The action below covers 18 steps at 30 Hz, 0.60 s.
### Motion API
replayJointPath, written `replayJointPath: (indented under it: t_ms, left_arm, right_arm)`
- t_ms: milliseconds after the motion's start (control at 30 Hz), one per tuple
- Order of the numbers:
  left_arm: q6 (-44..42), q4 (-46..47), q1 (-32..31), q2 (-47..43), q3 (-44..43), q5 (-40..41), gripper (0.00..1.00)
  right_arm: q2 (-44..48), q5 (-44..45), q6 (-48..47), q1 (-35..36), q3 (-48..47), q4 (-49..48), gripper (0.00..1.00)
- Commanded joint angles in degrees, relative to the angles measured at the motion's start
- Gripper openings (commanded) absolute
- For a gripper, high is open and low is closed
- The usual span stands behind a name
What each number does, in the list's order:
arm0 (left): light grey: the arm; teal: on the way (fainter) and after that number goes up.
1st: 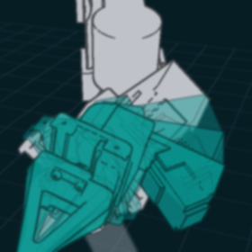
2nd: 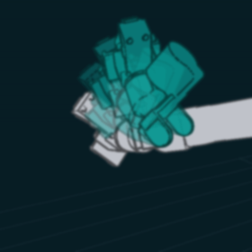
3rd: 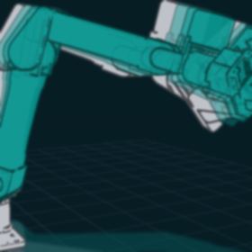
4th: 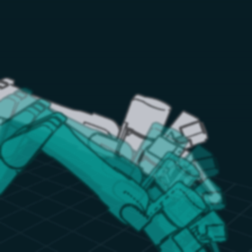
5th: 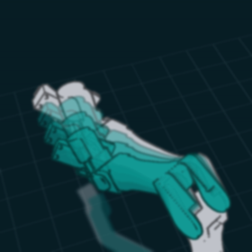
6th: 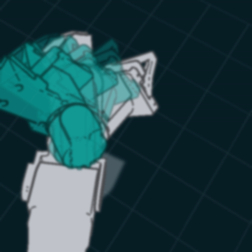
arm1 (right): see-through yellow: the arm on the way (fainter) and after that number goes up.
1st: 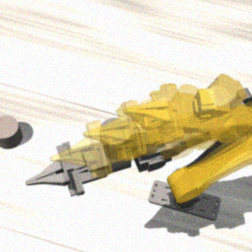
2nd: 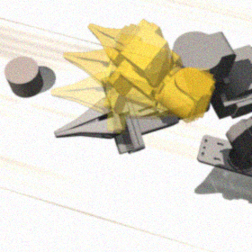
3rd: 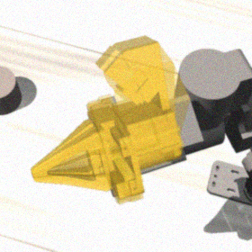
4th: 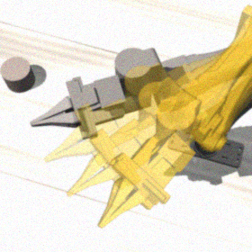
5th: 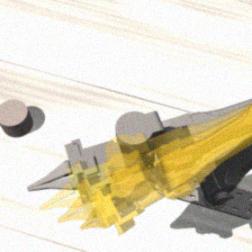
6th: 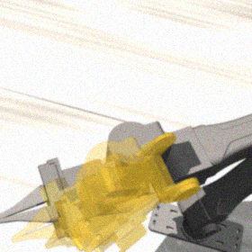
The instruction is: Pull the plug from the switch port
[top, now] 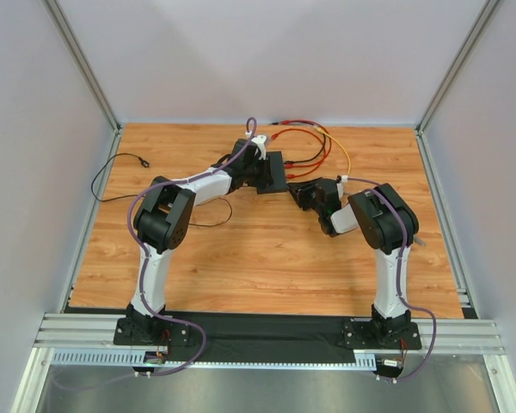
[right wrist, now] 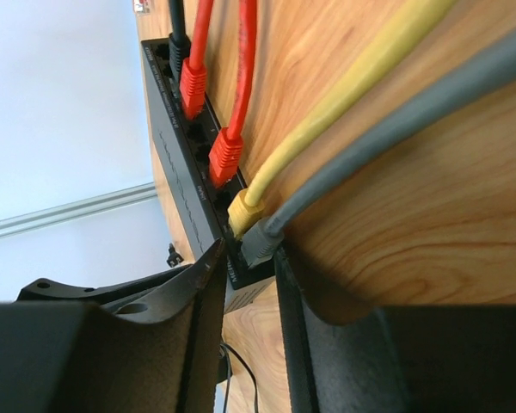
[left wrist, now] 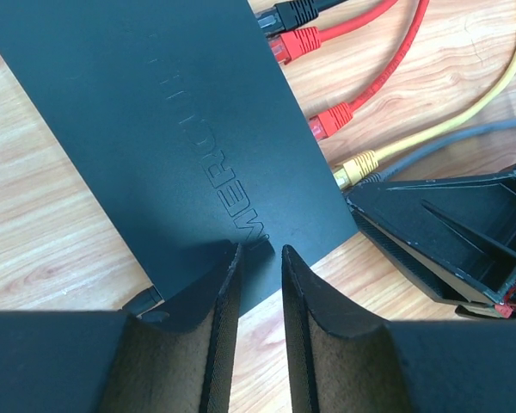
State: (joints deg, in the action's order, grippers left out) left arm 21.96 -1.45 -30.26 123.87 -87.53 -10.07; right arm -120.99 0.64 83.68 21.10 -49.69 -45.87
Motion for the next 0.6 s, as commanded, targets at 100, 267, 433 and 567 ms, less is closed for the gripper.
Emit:
replayJointPath:
  t_ms: [100, 267, 433, 567]
  left_arm:
    - [-1.12, -1.45, 0.29, -0.12, -0.45, -1.45, 0.32]
    - [-0.95, -1.45, 0.38, -0.12, -0.45, -1.63, 0.32]
    - [-0.69, -2.24, 0.29, 0.23, -0.8, -1.27, 0.3]
    - [-0.42, -4.34, 0.47, 1.37, -2.21, -0.66, 0.27]
  right_arm:
    - [-2.41, 2.25, 1.4, 0.6, -0.58, 3.24, 0.29]
    - [-2.59, 2.34, 1.57, 0.61, -0.76, 3.5, 0.28]
    - [-3.02, 2.17, 1.75, 0.61, -1.55, 5.34, 0.19]
    - [-4.08, 1.64, 2.1, 0.61, -2.34, 5.96, 0.13]
